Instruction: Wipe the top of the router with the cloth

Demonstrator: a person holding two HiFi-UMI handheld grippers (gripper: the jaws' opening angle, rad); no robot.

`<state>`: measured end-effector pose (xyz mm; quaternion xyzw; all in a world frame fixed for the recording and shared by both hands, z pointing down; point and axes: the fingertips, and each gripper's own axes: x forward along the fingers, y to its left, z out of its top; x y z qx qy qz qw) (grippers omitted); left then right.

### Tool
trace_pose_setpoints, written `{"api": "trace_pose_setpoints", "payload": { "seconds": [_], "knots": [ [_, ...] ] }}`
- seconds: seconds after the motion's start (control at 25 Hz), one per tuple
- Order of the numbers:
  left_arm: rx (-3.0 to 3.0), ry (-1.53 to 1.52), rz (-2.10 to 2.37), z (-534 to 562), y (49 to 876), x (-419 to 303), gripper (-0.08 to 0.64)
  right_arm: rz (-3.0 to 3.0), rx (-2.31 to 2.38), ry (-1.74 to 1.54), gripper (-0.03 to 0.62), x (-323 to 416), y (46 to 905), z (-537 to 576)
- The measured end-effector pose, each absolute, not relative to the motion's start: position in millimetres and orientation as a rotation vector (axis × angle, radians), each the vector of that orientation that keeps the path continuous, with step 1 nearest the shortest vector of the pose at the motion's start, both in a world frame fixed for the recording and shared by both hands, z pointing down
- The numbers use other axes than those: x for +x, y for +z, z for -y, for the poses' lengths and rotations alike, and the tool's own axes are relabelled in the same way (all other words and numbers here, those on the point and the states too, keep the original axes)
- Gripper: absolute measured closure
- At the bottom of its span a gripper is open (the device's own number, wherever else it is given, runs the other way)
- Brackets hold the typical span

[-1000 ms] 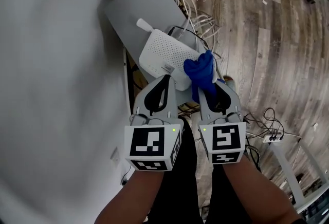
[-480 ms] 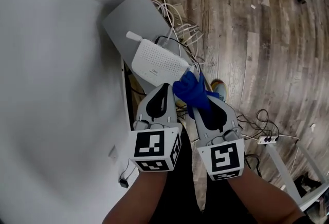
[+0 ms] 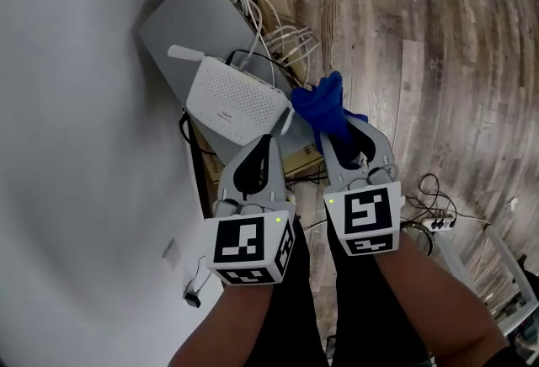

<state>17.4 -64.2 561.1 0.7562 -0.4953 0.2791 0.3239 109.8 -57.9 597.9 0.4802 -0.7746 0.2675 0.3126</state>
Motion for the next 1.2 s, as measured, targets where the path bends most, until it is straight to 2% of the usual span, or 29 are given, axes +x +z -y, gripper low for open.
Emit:
{"api": "trace_pose_setpoints", "payload": {
  "seconds": [0.28, 0.88, 1.04, 1.2],
  "knots": [
    [1.957, 0.72, 1.311, 66, 586, 8, 0.56, 2.017, 1.224, 0.725, 0.474, 94, 639, 64],
    [2.008, 0.615, 1.37, 82, 503, -48, 0.56, 2.07, 1.322, 0.683, 0.474, 58, 515, 56],
    [1.987, 0.576, 1.41, 81, 492, -75, 0.56, 2.151, 1.259, 0.645, 0.474, 18, 486, 54],
    [1.945, 0.563, 1.443, 75, 500, -122, 0.56, 2.204, 1.165, 0.63, 0.474, -47, 500, 51]
  ]
}}
